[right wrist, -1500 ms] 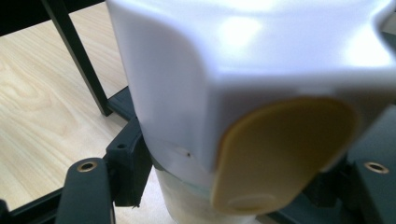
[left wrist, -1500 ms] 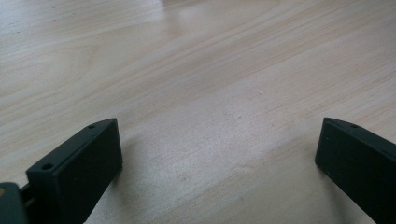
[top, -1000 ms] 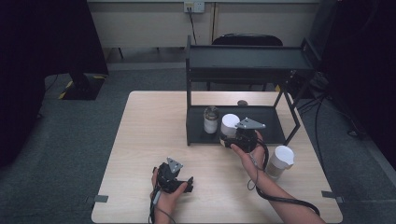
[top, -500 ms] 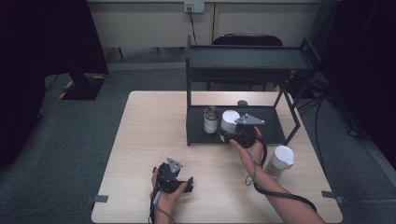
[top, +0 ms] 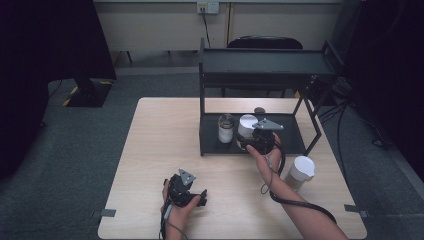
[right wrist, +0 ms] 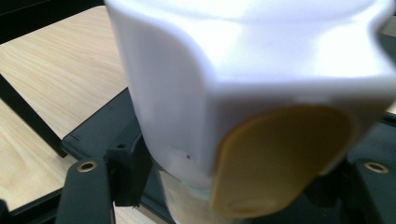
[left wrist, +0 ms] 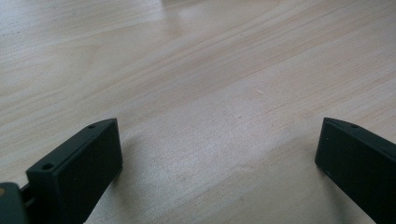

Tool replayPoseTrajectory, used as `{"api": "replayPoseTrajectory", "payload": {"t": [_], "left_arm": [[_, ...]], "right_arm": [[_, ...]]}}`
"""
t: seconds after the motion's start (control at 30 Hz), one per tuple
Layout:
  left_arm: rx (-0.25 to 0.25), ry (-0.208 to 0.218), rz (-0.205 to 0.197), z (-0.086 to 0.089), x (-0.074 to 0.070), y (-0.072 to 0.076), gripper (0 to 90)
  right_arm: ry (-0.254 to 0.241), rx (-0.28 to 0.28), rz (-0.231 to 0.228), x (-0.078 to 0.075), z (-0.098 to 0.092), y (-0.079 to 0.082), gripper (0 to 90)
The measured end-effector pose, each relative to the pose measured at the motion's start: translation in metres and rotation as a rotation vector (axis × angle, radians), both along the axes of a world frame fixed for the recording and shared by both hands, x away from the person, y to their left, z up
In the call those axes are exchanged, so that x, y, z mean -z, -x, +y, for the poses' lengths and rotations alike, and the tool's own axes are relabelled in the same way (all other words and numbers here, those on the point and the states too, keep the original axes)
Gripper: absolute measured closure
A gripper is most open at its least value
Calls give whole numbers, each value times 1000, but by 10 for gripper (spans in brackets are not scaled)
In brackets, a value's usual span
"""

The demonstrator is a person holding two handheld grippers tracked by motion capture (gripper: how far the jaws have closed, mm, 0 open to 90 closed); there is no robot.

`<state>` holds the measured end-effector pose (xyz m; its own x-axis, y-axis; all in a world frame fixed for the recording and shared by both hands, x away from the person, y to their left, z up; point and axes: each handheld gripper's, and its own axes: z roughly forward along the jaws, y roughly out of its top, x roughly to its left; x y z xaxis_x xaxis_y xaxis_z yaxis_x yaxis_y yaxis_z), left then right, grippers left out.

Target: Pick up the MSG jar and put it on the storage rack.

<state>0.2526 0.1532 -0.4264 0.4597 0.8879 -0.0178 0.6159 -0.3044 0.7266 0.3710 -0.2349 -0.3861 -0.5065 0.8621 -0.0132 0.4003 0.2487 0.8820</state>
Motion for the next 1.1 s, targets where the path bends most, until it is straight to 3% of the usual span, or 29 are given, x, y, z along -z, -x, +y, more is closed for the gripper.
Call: {"api": "replayPoseTrajectory", "payload": {"t": [1.1], "left_arm": [[0, 0, 0, 0, 0, 0, 0]], "right_arm": [[21, 58, 12, 9, 11, -18, 307]]}}
